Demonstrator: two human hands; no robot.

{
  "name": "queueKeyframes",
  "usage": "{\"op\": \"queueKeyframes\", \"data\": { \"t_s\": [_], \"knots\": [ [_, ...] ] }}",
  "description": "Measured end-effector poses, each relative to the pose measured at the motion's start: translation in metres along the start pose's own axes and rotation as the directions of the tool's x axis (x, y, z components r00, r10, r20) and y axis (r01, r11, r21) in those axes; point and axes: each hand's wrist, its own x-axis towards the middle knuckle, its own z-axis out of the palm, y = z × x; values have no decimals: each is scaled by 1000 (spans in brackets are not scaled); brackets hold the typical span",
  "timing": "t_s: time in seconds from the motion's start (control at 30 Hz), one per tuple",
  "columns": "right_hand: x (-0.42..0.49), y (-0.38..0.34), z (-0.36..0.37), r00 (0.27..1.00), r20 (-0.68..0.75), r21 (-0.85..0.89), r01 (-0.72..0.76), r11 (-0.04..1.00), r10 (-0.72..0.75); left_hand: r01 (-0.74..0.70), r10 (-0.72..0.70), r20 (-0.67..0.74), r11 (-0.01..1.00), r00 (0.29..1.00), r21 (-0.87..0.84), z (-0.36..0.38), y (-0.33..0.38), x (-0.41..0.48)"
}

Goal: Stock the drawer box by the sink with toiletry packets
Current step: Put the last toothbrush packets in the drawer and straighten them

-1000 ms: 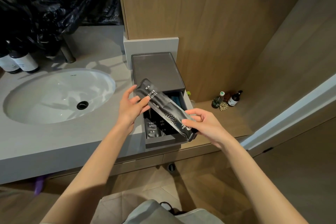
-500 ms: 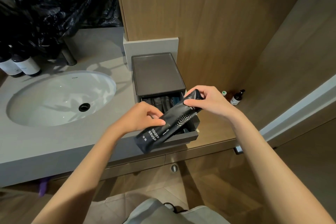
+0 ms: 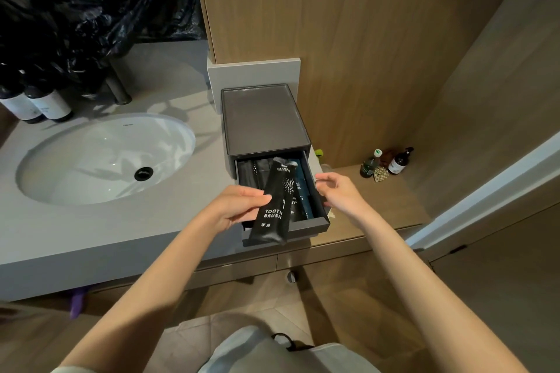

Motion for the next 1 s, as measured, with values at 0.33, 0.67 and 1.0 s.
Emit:
{"op": "queueKeyframes", "data": {
  "t_s": [0.33,0.67,1.0],
  "knots": [
    [4,1,3,1000,-19,-18,-11,1000,11,-80,87,-222,996,971,38,43,16,44],
    [4,3,3,1000,-13,-41,1,999,-1,-91,113,-223,990,968,107,66,20,56],
    [-5,-6,2,964,86,-314,265,911,-251,-288,634,110,184,765,940,45,9,39]
  ]
}}
